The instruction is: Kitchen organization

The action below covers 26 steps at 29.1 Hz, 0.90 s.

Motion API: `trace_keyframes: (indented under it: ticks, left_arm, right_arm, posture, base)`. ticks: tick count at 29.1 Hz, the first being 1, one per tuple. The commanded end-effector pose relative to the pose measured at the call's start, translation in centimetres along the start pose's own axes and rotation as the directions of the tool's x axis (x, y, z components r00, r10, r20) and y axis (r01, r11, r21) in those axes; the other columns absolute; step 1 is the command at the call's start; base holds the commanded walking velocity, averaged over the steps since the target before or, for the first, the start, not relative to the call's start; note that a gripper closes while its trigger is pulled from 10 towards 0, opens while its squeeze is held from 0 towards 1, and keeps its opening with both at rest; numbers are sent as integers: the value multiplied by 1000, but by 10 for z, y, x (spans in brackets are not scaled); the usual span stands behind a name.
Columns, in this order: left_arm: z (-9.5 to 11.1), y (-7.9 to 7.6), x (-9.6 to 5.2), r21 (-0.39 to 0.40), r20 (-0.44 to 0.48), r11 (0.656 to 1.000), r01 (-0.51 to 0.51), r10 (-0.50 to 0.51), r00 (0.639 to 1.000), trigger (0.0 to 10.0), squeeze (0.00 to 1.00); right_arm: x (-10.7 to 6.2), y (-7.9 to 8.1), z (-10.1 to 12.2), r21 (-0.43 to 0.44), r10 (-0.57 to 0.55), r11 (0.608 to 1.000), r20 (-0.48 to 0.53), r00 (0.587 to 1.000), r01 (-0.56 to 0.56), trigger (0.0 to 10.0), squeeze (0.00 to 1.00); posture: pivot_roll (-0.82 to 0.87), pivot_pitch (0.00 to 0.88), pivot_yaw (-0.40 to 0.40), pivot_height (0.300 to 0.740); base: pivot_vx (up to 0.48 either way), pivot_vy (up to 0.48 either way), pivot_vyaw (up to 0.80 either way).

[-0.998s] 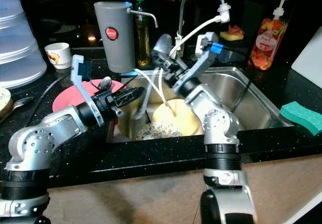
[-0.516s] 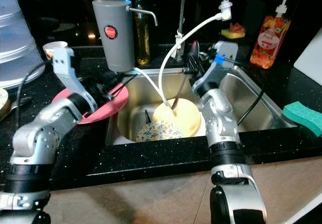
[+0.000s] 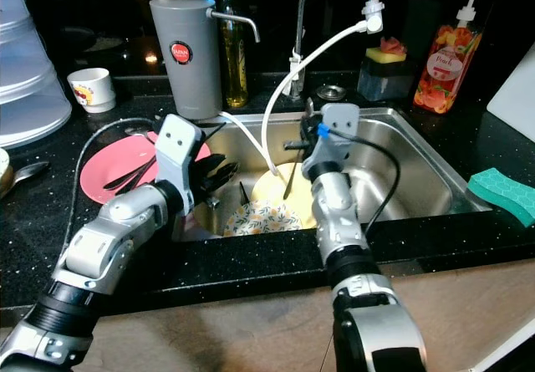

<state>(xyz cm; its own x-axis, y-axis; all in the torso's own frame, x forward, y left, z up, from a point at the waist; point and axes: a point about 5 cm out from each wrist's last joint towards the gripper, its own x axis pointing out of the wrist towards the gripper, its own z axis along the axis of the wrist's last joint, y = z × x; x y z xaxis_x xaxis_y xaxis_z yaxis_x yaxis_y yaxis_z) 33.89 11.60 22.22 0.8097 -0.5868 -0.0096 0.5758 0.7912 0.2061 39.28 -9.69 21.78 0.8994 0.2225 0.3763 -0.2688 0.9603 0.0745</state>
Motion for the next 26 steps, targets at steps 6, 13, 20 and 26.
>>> trace_keyframes:
  ticks: [6,13,20,26]
  left_arm:
    - [-10,-5,0,-60,-6,997,38,-38,999,10000,0]
    - [-15,-11,-2,-45,-33,994,99,-101,994,10000,0]
    - [-19,-10,-3,-38,-65,994,102,-104,992,10000,0]
    - [-18,-2,-3,-4,-84,998,60,-60,995,10000,0]
  right_arm:
    - [-7,19,-23,63,147,988,-123,981,-140,3333,0]
    - [-8,18,-27,75,147,988,-146,978,-137,10000,0]
    - [-7,15,-29,76,144,988,-172,975,-132,10000,1000]
    - [-6,10,-28,61,117,992,-185,976,-108,10000,0]
  posture:
    - [55,44,-13,740]
    - [53,40,-13,740]
    - [53,40,-13,740]
    - [53,50,-15,740]
  base:
    - [0,0,0]
    - [0,0,0]
    - [0,0,0]
    - [0,0,0]
